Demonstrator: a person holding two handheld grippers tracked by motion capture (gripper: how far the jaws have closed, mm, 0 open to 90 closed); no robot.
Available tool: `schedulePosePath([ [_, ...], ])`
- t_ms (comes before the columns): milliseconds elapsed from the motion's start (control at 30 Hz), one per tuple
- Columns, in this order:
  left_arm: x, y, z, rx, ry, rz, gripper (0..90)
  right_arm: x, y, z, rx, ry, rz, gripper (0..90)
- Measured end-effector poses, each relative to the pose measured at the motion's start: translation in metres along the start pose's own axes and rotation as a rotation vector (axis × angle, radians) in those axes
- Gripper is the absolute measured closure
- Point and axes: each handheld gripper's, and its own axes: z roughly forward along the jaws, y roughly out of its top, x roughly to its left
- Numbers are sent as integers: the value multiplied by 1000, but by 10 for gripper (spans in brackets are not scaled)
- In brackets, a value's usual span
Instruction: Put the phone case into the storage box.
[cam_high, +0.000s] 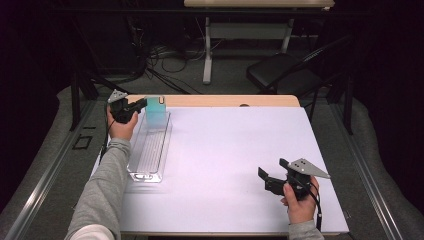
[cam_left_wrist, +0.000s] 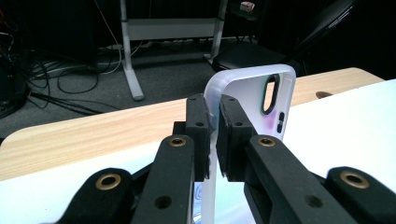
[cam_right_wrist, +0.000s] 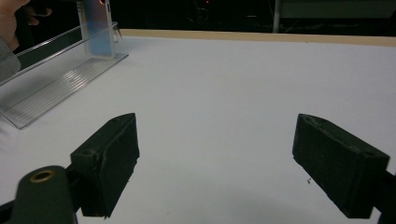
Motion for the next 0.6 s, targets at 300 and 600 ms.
schedulePosePath([
  [300,1,0,0,1,-2,4,841,0,-1,1,-6,2,5,143],
  [600,5,-1,0,11,20,-9,829,0,-2,1,1,0,3,143],
])
